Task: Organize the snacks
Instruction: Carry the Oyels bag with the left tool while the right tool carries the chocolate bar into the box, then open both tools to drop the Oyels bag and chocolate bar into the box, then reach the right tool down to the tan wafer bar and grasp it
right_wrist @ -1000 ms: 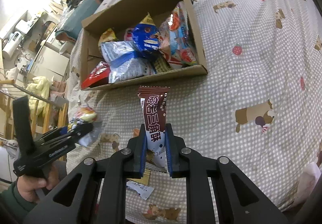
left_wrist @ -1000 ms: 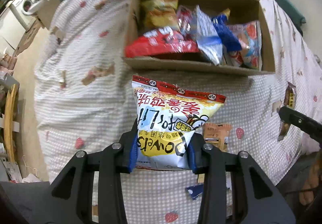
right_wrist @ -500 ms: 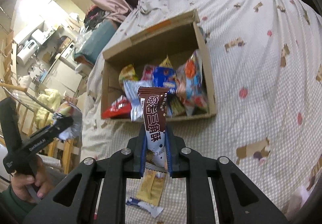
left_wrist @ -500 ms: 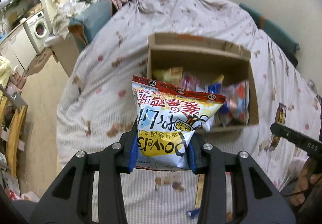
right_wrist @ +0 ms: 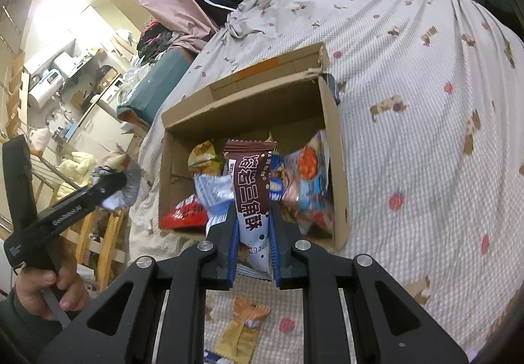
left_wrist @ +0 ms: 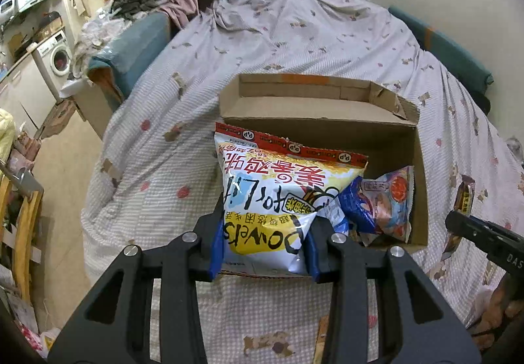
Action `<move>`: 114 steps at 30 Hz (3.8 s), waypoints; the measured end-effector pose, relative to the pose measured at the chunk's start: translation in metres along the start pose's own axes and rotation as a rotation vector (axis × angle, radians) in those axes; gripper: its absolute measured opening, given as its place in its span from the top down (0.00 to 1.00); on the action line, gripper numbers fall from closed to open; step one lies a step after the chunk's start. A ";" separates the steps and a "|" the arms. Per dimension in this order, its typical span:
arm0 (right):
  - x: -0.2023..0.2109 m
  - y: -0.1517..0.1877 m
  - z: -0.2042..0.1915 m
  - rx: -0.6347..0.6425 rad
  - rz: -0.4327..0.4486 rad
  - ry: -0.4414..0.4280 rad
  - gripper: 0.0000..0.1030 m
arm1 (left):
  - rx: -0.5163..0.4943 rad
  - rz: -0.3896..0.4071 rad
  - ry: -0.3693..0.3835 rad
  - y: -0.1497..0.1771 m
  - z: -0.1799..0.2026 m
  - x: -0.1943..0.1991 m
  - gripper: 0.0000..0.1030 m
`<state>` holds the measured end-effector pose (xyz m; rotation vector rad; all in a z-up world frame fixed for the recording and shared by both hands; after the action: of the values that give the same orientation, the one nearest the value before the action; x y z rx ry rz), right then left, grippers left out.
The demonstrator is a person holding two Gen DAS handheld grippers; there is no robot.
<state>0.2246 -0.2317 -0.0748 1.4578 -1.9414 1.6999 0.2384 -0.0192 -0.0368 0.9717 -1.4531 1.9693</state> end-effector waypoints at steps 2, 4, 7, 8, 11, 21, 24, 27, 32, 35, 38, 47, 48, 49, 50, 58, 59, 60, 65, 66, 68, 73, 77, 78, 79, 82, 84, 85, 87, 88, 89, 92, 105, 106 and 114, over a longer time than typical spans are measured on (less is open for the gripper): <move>-0.006 -0.005 0.004 0.003 -0.004 0.006 0.84 | 0.005 -0.012 0.006 -0.001 0.007 -0.010 0.66; -0.011 -0.009 0.007 0.004 -0.007 0.008 0.84 | 0.003 -0.016 0.010 -0.005 0.015 -0.018 0.66; -0.024 -0.016 0.012 0.013 -0.012 0.015 0.84 | -0.014 -0.020 0.013 -0.011 0.030 -0.034 0.66; -0.026 -0.018 0.014 0.016 -0.013 0.018 0.84 | -0.020 -0.022 0.011 -0.012 0.033 -0.038 0.66; -0.035 -0.023 0.018 0.017 -0.015 0.016 0.84 | -0.045 -0.030 0.002 -0.014 0.043 -0.051 0.66; -0.058 -0.029 0.027 -0.001 -0.038 0.014 0.84 | -0.090 -0.048 -0.010 -0.017 0.065 -0.074 0.65; -0.058 -0.033 0.029 -0.009 -0.026 0.011 0.84 | -0.075 -0.061 -0.020 -0.019 0.063 -0.079 0.65; -0.061 -0.032 0.032 -0.028 -0.034 -0.002 0.84 | -0.065 -0.070 -0.032 -0.018 0.061 -0.085 0.65; -0.065 -0.027 0.029 -0.020 -0.058 -0.003 0.83 | -0.081 -0.080 -0.027 -0.012 0.064 -0.086 0.64; -0.067 -0.027 0.027 -0.019 -0.060 -0.008 0.83 | -0.080 -0.080 -0.025 -0.011 0.064 -0.084 0.64; -0.067 -0.026 0.024 -0.014 -0.061 -0.013 0.83 | -0.075 -0.086 -0.033 -0.009 0.061 -0.085 0.64; -0.066 -0.026 0.022 -0.014 -0.058 -0.022 0.83 | -0.032 -0.081 -0.034 -0.002 0.050 -0.083 0.54; -0.066 -0.027 0.021 -0.013 -0.055 -0.025 0.83 | -0.029 -0.081 -0.034 -0.002 0.050 -0.082 0.52; -0.065 -0.028 0.020 -0.010 -0.050 -0.026 0.83 | -0.022 -0.082 -0.032 -0.002 0.049 -0.081 0.46; -0.063 -0.030 0.019 -0.007 -0.043 -0.029 0.83 | -0.014 -0.081 -0.027 -0.002 0.048 -0.080 0.41; -0.057 -0.036 0.018 -0.027 -0.005 -0.053 0.80 | 0.020 -0.040 0.000 -0.006 0.038 -0.066 0.07; -0.056 -0.037 0.019 -0.027 -0.005 -0.054 0.79 | 0.022 -0.036 0.002 -0.007 0.037 -0.065 0.07; -0.056 -0.037 0.019 -0.027 -0.007 -0.048 0.79 | 0.024 -0.037 0.005 -0.006 0.036 -0.064 0.06; -0.051 -0.040 0.019 -0.032 0.007 -0.052 0.67 | 0.027 -0.015 -0.015 -0.010 0.030 -0.055 0.06; -0.049 -0.040 0.018 -0.031 0.012 -0.052 0.54 | 0.034 0.002 -0.018 -0.012 0.028 -0.051 0.06; -0.044 -0.044 0.018 -0.033 0.041 -0.053 0.26 | 0.052 0.014 -0.014 -0.015 0.024 -0.046 0.06; -0.035 -0.049 0.016 -0.025 0.073 -0.059 0.18 | 0.067 0.012 -0.001 -0.013 0.017 -0.037 0.06; -0.032 -0.046 0.018 -0.031 0.065 -0.047 0.18 | 0.052 0.014 0.001 -0.008 0.013 -0.028 0.06; -0.030 -0.045 0.019 -0.034 0.064 -0.048 0.18 | 0.049 0.015 0.003 -0.006 0.012 -0.025 0.06; -0.029 -0.044 0.019 -0.037 0.062 -0.047 0.18 | 0.043 0.013 0.002 -0.003 0.010 -0.021 0.06; -0.025 -0.039 0.019 -0.043 0.061 -0.046 0.18 | 0.044 0.003 0.004 0.005 0.002 -0.014 0.06; -0.022 -0.036 0.017 -0.036 0.059 -0.034 0.18 | 0.046 -0.007 0.004 0.012 -0.002 -0.011 0.06; -0.020 -0.034 0.015 -0.033 0.057 -0.029 0.18 | 0.047 -0.011 0.002 0.016 -0.007 -0.009 0.06; -0.016 -0.028 0.009 -0.029 0.051 -0.031 0.18 | 0.053 -0.014 0.002 0.023 -0.012 -0.004 0.06; -0.014 -0.025 0.006 -0.027 0.048 -0.031 0.18 | 0.060 -0.017 0.004 0.027 -0.017 -0.002 0.06; -0.012 -0.023 0.003 -0.023 0.045 -0.028 0.17 | 0.064 -0.021 0.005 0.031 -0.021 0.000 0.06; -0.005 -0.014 -0.006 -0.010 0.035 -0.021 0.16 | 0.071 -0.026 0.004 0.042 -0.031 0.007 0.06; -0.010 0.062 -0.035 0.024 -0.142 0.010 0.16 | 0.117 -0.060 -0.008 0.094 -0.090 0.028 0.06; -0.015 0.073 -0.037 0.026 -0.183 0.009 0.16 | 0.124 -0.071 -0.011 0.099 -0.095 0.026 0.06; -0.074 0.167 -0.061 -0.138 -0.520 -0.141 0.16 | 0.175 -0.152 -0.010 0.125 -0.102 0.011 0.06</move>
<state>0.1115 -0.1636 -0.2143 1.8588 -1.5123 1.2394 0.1128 0.0401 -0.1198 1.1336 -1.1893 2.0067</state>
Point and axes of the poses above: each gripper's, at about its wrist camera, not at the fingertips, and x roughly against the way its jaws point, z to its right, y to its underside, the point moved 10 cm from there along -x, roughly the way its jaws point, and after that the axes turned 15 degrees about x, right-handed, at the moved point
